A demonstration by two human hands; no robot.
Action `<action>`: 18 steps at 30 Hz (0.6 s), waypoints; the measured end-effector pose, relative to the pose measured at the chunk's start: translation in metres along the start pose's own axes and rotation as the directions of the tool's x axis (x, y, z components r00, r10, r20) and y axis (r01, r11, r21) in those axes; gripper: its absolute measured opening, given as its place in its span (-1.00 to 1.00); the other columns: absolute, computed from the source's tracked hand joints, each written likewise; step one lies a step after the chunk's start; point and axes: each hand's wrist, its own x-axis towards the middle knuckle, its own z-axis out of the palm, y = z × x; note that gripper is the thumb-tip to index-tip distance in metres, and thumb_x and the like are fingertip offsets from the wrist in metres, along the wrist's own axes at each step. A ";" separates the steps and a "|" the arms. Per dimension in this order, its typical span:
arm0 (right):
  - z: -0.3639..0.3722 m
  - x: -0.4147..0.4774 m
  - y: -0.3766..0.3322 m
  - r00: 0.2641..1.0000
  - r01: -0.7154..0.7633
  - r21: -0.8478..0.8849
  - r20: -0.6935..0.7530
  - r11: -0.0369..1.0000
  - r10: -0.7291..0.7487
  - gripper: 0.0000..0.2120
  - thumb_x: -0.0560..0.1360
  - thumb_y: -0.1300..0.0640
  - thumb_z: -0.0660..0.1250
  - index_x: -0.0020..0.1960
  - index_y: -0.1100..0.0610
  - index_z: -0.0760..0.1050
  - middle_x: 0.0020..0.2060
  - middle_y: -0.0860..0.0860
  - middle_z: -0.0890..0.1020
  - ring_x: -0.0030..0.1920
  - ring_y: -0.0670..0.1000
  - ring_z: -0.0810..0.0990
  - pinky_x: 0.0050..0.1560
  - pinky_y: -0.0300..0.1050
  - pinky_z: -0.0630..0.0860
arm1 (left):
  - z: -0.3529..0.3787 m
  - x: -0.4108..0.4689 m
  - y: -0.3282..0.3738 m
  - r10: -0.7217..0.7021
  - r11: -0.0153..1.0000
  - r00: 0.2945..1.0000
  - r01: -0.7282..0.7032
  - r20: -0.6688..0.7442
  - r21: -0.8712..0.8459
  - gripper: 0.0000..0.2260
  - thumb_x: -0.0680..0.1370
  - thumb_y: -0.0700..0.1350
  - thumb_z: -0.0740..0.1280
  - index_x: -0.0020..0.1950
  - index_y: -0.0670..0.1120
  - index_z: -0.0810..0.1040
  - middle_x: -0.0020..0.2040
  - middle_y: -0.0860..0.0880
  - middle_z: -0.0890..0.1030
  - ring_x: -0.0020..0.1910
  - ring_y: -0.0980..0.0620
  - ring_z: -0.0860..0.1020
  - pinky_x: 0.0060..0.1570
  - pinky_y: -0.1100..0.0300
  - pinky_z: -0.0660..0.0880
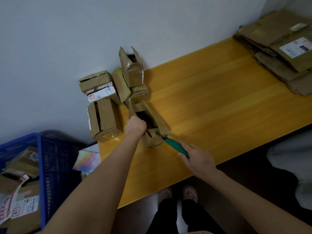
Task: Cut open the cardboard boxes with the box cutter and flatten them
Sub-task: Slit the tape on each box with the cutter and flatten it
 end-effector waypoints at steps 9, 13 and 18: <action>-0.001 -0.011 0.039 0.994 0.107 0.086 -0.013 0.991 -0.106 -0.46 0.59 -0.19 0.11 0.54 -0.11 0.15 0.00 -0.04 0.51 -0.20 -0.08 0.51 -0.31 -0.24 0.43 | -0.005 0.002 -0.015 0.012 0.991 0.999 -0.017 0.038 0.136 -0.81 0.63 -0.18 0.15 -0.14 -0.14 0.46 -0.25 -0.10 0.53 -0.23 -0.12 0.62 -0.08 -0.04 0.64; 0.002 0.009 0.032 0.965 0.223 0.468 -0.228 0.855 -0.127 -0.49 0.54 -0.21 0.17 0.44 -0.06 0.34 0.08 0.02 0.59 -0.03 -0.03 0.58 -0.13 -0.04 0.58 | -0.013 0.005 -0.023 -0.003 0.996 0.998 -0.003 0.065 0.093 -0.85 0.64 -0.15 0.14 0.03 -0.17 0.47 -0.21 -0.11 0.53 -0.27 -0.10 0.60 -0.12 -0.03 0.64; -0.015 0.074 0.014 0.971 -0.153 0.284 -0.136 0.947 0.197 -0.49 0.62 -0.03 0.16 0.54 -0.02 0.15 0.09 0.08 0.50 -0.04 0.09 0.53 -0.20 -0.09 0.43 | -0.020 0.009 -0.025 0.037 0.999 0.996 -0.038 0.083 0.016 -0.85 0.65 -0.12 0.15 0.07 -0.17 0.45 -0.22 -0.08 0.52 -0.35 -0.03 0.56 -0.25 0.05 0.61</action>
